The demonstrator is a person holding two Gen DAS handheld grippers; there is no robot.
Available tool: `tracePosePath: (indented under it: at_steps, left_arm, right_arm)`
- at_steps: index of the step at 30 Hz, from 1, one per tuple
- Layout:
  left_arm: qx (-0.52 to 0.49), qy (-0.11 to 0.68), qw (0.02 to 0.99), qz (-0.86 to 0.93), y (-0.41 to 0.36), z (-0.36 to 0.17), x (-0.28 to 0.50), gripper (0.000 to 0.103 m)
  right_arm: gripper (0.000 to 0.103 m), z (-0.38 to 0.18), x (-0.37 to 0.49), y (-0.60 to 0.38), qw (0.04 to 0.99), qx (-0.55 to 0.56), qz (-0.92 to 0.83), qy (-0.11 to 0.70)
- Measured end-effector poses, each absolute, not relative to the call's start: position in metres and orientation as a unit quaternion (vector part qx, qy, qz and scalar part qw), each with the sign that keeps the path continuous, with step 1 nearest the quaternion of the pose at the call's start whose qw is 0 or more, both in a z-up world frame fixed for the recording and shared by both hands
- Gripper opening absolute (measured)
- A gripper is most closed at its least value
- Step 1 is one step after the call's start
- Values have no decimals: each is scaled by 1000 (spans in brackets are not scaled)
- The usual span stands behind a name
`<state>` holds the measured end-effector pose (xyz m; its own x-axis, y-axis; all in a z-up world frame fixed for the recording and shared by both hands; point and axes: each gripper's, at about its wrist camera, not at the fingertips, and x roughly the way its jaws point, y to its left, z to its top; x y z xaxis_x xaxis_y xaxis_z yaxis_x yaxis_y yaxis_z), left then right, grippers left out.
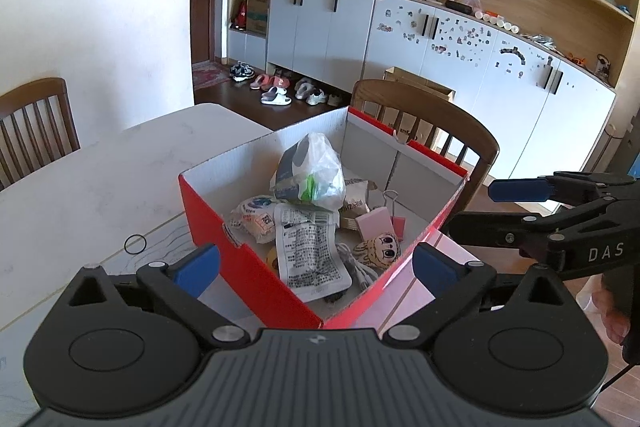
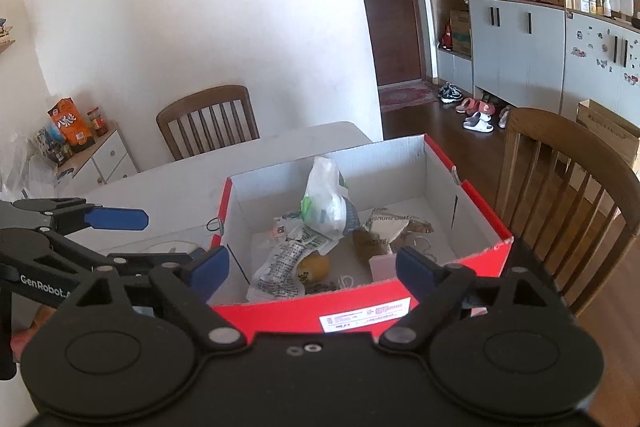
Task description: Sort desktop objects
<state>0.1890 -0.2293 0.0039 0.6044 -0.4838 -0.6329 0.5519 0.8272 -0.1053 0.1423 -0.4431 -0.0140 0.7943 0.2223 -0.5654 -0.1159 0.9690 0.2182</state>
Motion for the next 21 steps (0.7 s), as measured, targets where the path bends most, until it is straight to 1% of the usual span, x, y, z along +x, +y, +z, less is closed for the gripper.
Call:
tracePosePath:
  at_steps: [3, 9, 21]
  left_arm:
    - [55, 336, 895, -288, -228, 4, 185, 103]
    - [63, 333, 898, -279, -222, 3, 175, 103]
    - [37, 349, 895, -275, -215, 0, 173, 103]
  right_arm:
    - [95, -15, 137, -442, 944, 90, 87, 304]
    - [98, -14, 128, -439, 946, 91, 90, 299]
    - [100, -14, 121, -440, 949, 94, 84, 288]
